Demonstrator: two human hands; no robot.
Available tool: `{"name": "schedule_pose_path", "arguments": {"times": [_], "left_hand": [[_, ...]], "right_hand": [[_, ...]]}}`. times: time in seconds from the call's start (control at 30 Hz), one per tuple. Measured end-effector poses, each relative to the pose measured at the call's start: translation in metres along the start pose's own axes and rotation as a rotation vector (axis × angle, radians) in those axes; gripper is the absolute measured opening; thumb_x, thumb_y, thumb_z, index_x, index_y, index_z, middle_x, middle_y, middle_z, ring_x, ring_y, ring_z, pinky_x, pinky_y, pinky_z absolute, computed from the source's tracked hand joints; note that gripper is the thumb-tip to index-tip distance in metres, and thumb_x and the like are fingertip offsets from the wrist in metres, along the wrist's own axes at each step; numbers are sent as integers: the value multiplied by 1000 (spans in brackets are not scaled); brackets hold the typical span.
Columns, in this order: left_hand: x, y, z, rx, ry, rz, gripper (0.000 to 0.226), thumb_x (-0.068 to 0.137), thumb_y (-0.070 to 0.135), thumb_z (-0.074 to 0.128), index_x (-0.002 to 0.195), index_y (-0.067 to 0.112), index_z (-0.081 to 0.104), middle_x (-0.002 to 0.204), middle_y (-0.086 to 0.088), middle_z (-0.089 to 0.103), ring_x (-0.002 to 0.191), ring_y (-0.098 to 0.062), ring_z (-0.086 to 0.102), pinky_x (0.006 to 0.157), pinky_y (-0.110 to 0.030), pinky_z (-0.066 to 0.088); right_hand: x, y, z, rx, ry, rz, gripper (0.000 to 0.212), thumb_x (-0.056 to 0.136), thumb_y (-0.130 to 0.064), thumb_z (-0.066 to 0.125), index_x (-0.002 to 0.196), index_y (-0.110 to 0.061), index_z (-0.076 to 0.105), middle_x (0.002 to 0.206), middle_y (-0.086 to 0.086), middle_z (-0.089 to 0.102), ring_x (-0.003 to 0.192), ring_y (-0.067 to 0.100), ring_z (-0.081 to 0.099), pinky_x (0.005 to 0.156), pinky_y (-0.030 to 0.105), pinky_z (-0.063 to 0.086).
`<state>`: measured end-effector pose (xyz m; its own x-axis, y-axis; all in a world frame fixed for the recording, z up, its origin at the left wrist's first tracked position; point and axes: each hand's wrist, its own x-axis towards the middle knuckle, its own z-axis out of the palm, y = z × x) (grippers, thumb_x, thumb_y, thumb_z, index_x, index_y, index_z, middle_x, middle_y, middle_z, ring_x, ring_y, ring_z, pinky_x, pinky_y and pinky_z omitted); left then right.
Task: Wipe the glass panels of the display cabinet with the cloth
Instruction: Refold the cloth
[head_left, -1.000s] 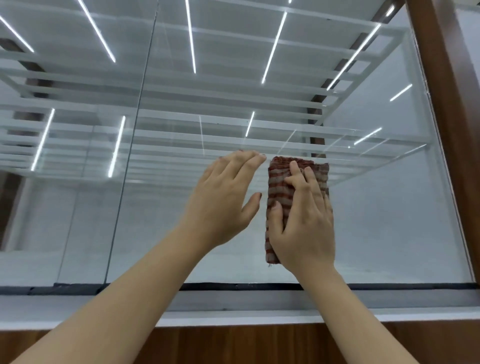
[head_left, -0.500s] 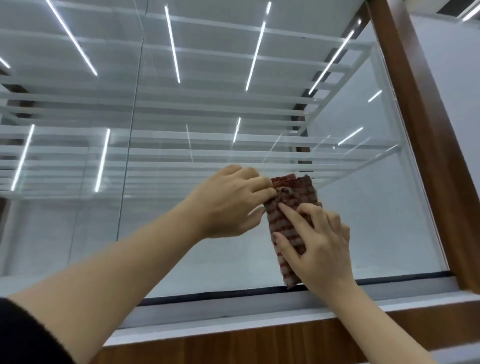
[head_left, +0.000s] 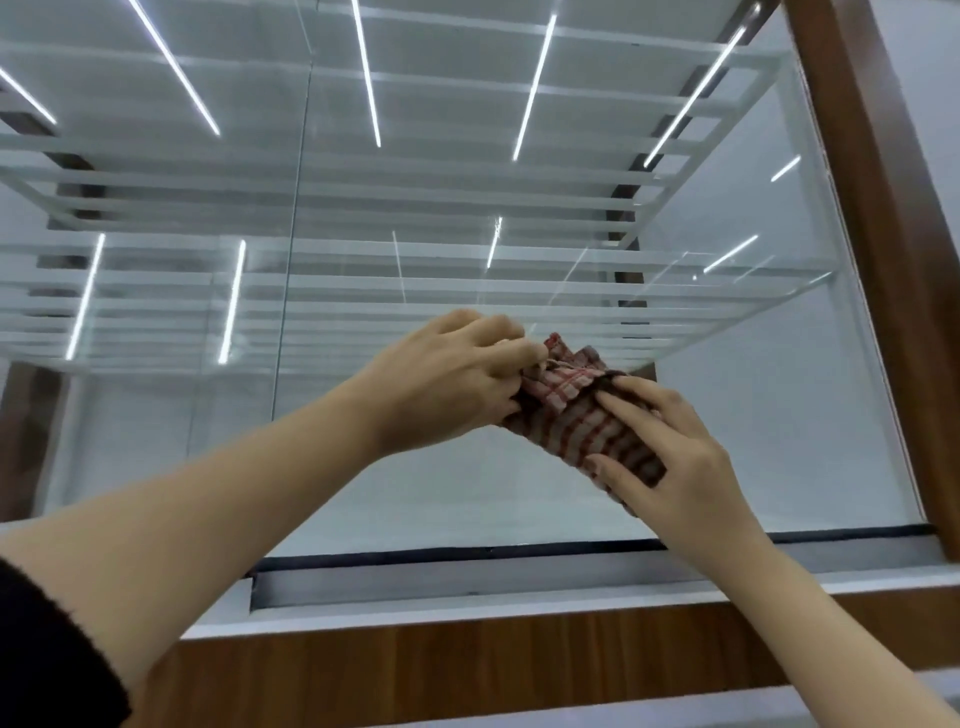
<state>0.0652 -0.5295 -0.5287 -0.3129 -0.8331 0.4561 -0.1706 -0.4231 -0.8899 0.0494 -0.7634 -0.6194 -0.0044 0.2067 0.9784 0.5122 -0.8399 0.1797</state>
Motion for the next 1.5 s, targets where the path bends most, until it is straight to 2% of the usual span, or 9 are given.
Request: {"name": "schedule_pose_path", "arguments": {"times": [0.17, 0.3, 0.47, 0.57, 0.9, 1.03, 1.13, 1.27, 1.5], "left_hand": [[2, 4, -3, -190, -107, -67, 25, 89, 24, 43, 89, 9, 64, 108, -6, 66, 89, -23, 64, 77, -36, 55], [4, 7, -6, -256, -153, -159, 37, 87, 30, 38, 112, 12, 58, 106, -5, 66, 88, -20, 64, 73, -35, 56], [3, 12, 0, -212, -96, -221, 41, 87, 34, 44, 113, 8, 63, 107, -4, 65, 90, -20, 62, 78, -34, 53], [1, 21, 7, -180, -33, -276, 49, 86, 44, 48, 113, 6, 64, 105, -6, 65, 92, -21, 61, 79, -35, 52], [2, 35, 35, -222, 295, -427, 29, 82, 24, 65, 96, -1, 67, 91, -12, 64, 83, -26, 57, 73, -35, 49], [2, 38, 30, -261, 265, -422, 22, 82, 20, 65, 92, 1, 68, 86, -9, 63, 80, -20, 53, 73, -20, 42], [5, 33, 29, -323, 237, -437, 16, 82, 20, 64, 86, 5, 69, 83, -5, 62, 74, -19, 53, 69, -27, 44], [13, 18, 31, -317, 208, -410, 13, 82, 23, 64, 90, 14, 58, 77, -3, 62, 71, -20, 53, 64, -30, 45], [44, -74, 10, -418, 117, -456, 15, 83, 22, 64, 91, 10, 62, 81, -4, 64, 73, -21, 56, 64, -32, 46]], "right_hand": [[2, 3, 4, -54, 82, -12, 49, 81, -39, 55, 120, -11, 60, 124, 0, 49, 110, 16, 40, 97, 23, 31], [0, 4, 7, -125, 156, -2, 48, 81, -41, 50, 118, -13, 62, 113, -3, 44, 102, 17, 37, 89, 32, 35], [3, 10, 7, -53, 171, -18, 43, 84, -33, 52, 118, -9, 61, 111, 3, 54, 101, 6, 37, 94, 9, 28], [3, 13, 7, -18, 203, -24, 42, 83, -31, 54, 117, -9, 61, 110, 0, 56, 101, 5, 40, 93, 6, 30], [2, 19, 9, -14, 243, -51, 34, 82, -22, 60, 113, -8, 62, 106, -7, 52, 98, 11, 48, 89, 7, 37], [-1, 17, 7, -54, 236, -86, 26, 82, -13, 64, 106, -4, 65, 100, -2, 55, 89, 15, 55, 84, 12, 43], [2, 20, 6, -83, 217, -89, 19, 84, -13, 62, 99, -1, 67, 95, 5, 60, 80, 18, 58, 72, 23, 49], [25, 22, -2, -117, 138, -73, 15, 82, -15, 63, 85, -3, 71, 86, 7, 64, 81, 10, 54, 76, 16, 43], [132, 22, -29, -52, 21, -134, 20, 89, -14, 60, 95, 3, 69, 91, 10, 63, 76, 23, 57, 70, 28, 47]]}}
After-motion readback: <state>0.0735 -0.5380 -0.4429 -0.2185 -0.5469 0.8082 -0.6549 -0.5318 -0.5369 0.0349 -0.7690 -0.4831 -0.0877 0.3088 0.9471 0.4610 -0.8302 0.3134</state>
